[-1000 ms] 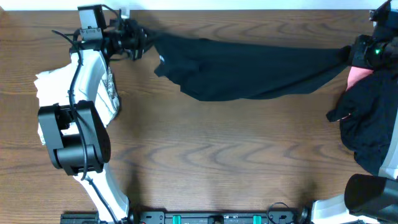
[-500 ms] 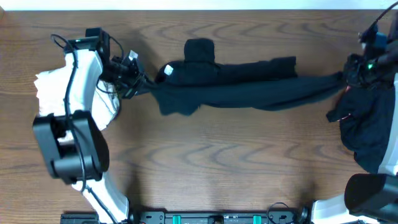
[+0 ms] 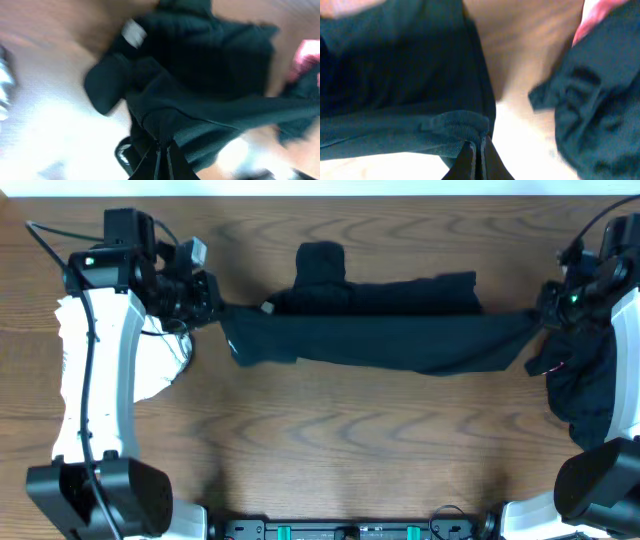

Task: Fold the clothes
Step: 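Lower the shirt onto the table and drag it back toward the far edge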

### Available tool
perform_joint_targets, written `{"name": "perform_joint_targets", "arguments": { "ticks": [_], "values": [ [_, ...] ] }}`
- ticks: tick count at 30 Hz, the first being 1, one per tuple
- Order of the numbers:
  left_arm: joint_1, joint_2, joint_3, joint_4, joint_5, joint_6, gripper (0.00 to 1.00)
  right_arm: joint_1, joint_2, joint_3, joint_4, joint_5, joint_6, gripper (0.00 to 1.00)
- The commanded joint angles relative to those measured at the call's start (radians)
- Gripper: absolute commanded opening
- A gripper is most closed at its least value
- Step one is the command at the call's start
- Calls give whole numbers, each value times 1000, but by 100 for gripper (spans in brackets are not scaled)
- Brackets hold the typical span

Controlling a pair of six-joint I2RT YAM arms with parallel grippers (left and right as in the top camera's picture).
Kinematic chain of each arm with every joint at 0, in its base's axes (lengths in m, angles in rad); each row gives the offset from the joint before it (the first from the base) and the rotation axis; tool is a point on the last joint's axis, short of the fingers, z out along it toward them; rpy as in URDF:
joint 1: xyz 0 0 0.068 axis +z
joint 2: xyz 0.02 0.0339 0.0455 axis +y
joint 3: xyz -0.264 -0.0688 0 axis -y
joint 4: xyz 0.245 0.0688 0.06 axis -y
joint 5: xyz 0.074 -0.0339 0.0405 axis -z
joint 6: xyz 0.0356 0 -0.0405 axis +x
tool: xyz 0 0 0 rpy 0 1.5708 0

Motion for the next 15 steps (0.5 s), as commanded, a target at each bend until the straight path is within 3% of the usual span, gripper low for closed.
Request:
{"name": "perform_joint_targets", "arguments": {
  "ticks": [1,6,11,15],
  "values": [
    [-39,-32,16,60,-271,-9,6,2,-11,29,75,-9,3,1],
    [-101,-1,16,141,-432,-36,6,6,11,29,150,-8,3,1],
    [-101,64,34,198,-457,-63,6,21,63,45,187,3,3,1],
    [-101,163,167,222,-475,-61,6,41,141,145,266,8,3,1]
  ]
}}
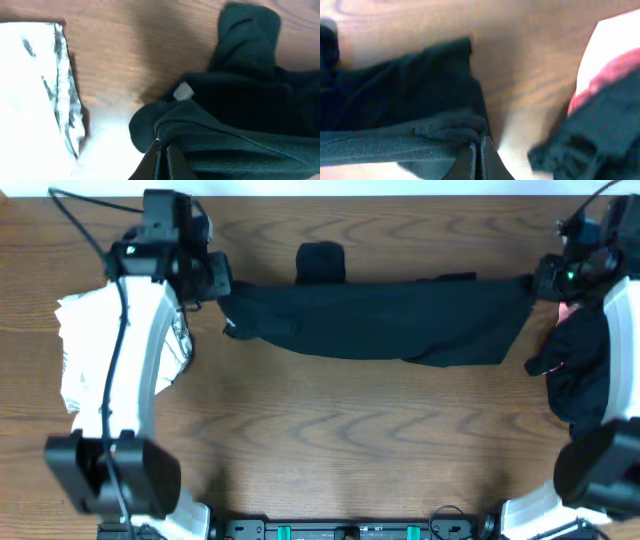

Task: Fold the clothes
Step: 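Lower the shirt onto the table and drag it back toward the far edge, then lay the shirt flat and release it with both grippers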

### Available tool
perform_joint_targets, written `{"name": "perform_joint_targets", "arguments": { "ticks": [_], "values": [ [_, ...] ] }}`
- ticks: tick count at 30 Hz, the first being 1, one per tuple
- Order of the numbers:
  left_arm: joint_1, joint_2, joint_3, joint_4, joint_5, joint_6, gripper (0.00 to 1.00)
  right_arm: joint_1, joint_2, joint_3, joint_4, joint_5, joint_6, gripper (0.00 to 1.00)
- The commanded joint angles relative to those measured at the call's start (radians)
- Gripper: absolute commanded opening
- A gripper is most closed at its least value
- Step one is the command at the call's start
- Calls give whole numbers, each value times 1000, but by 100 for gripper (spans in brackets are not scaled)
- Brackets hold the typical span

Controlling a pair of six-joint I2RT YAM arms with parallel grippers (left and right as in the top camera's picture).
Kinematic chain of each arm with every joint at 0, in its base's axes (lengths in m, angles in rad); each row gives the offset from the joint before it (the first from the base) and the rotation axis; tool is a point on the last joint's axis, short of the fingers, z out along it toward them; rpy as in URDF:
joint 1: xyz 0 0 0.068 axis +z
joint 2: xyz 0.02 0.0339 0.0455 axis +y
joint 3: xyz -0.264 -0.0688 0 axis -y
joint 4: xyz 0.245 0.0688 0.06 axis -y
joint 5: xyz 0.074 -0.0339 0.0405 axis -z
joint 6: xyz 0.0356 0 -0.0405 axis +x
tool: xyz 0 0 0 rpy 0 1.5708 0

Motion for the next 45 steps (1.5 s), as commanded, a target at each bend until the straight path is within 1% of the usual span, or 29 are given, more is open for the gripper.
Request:
{"name": "perform_joint_targets", "arguments": {
  "ticks": [1,4,6,8,10,13,18,23,28,31,35,42,45],
  "values": [
    [12,81,153,42,-100,-2,6,18,66,121,89,26,3,1],
    [14,149,321,105,-125,5,6,21,94,243,225,24,41,1],
    [16,180,436,152,-126,7,6,20,95,320,279,25,68,1],
    [15,185,506,187,-126,11,6,20,94,387,296,26,83,1],
    [13,180,566,182,-126,11,6,21,94,440,289,26,89,1],
    [6,172,602,100,-126,11,6,20,94,464,219,36,87,1],
    [0,179,599,-134,-126,15,6,21,116,463,-13,87,84,1],
    [-2,181,565,-315,-119,14,6,19,140,453,-230,89,77,1],
    [-4,181,509,-481,-16,14,6,19,171,450,-501,93,77,1],
    [-9,181,453,-540,2,15,6,21,196,434,-615,123,77,1],
    [-13,181,347,-583,2,15,6,21,204,362,-641,173,77,1],
    [-13,181,101,-567,2,31,6,19,204,174,-627,224,78,1],
    [-13,181,21,-562,2,31,6,19,204,92,-626,224,78,1]
  ]
}}
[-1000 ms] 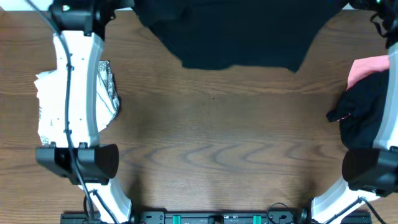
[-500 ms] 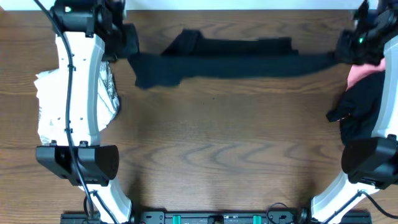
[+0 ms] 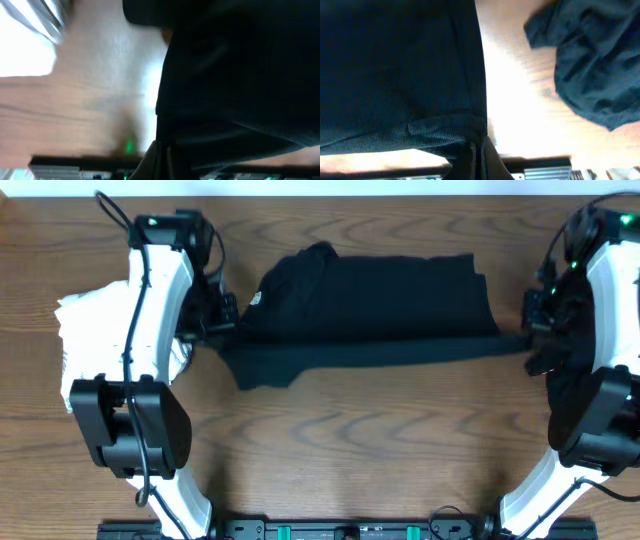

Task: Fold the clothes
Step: 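Lay the shirt flat and release it with both grippers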

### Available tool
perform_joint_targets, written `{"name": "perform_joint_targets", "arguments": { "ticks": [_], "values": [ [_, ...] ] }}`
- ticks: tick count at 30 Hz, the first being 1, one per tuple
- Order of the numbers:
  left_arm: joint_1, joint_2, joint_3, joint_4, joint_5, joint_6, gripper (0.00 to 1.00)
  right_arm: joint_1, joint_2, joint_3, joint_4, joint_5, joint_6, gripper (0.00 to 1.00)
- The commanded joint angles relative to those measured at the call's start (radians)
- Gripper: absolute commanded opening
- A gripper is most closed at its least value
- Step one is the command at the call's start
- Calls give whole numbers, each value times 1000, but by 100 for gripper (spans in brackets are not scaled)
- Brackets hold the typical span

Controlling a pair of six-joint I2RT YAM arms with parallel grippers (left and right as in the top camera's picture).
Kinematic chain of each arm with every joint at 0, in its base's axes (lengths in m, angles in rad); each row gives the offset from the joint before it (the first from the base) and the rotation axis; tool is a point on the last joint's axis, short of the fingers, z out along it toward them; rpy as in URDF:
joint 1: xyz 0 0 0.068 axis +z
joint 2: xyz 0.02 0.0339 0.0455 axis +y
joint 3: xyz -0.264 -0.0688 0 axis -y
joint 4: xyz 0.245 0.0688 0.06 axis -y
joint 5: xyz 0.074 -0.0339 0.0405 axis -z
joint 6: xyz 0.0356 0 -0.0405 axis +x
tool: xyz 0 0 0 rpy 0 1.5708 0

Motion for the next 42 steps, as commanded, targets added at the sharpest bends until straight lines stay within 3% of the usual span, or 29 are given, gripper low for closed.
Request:
{"name": "perform_joint_targets", "arguments": {
  "ticks": [1,9,16,19,21,23,27,31,38,42],
  "values": [
    [0,5,-72,3,-8,23,6,-10,2,-84,3,46,3,1],
    [0,5,-172,24,-8,25,6,-11,2,-281,40,132,45,1],
    [0,5,-183,-16,-8,43,6,-23,2,-343,60,143,59,1],
    [0,5,-183,-36,-8,43,17,-25,2,-343,57,143,59,1],
    [0,5,-183,-36,-8,43,35,-25,2,-343,47,142,59,1],
    [0,5,-183,-39,-8,43,46,-25,2,-343,34,141,60,1],
    [0,5,-183,-34,-13,44,48,-26,1,-343,37,138,68,2],
    [0,5,-170,9,-13,43,48,-26,-14,-341,69,126,70,24],
    [0,-52,-134,240,-69,44,48,-25,-112,-277,172,34,69,41],
    [0,-89,-134,469,-68,57,52,-25,-191,-254,349,-114,26,72]
  ]
}}
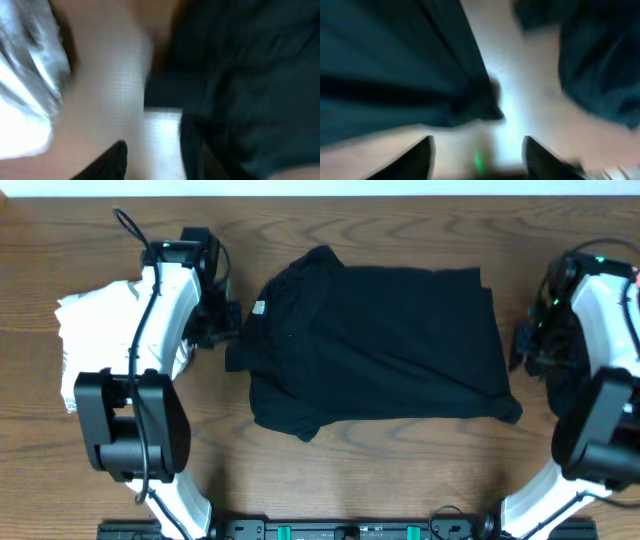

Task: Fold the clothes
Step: 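Lay the shirt flat and release it with both grippers, then grasp the shirt's far corners with left and right grippers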

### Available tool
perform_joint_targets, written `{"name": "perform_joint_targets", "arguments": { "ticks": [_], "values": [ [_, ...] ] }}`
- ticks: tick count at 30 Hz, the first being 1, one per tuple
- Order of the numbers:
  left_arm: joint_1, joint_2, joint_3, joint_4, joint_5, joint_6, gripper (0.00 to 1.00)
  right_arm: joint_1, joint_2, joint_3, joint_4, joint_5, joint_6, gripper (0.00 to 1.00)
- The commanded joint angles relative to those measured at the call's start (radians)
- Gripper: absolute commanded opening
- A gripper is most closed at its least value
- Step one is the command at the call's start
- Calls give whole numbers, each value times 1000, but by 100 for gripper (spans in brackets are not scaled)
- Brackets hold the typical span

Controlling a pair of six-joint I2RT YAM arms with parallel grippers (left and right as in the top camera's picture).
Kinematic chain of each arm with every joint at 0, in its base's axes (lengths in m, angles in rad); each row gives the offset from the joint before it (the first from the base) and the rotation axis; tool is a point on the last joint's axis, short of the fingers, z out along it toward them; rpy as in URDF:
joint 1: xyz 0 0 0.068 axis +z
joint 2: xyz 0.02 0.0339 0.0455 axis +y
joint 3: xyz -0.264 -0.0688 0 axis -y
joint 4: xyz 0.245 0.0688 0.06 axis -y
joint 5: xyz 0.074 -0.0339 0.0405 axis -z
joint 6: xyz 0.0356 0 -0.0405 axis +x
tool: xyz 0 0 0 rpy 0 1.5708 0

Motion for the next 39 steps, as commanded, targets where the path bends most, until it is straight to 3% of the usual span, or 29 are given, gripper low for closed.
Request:
{"name": "perform_joint_targets", "arguments": {
  "ticks": [1,5,10,21,27,39],
  "values": [
    [0,-60,27,150,-19,18,53,-5,-92,39,102,-163,-42,75],
    [-5,-48,27,358,51,24,57,-5,-90,37,251,-287,-83,74],
    [-49,-24,27,479,166,43,57,-3,-28,37,303,-402,-128,73],
    [-261,67,26,760,166,116,65,5,85,37,493,-432,-146,74],
    [-298,139,27,785,27,109,65,19,140,37,529,-435,-158,75],
    [-296,203,27,814,21,101,65,23,220,37,579,-443,-158,73]
  ]
}}
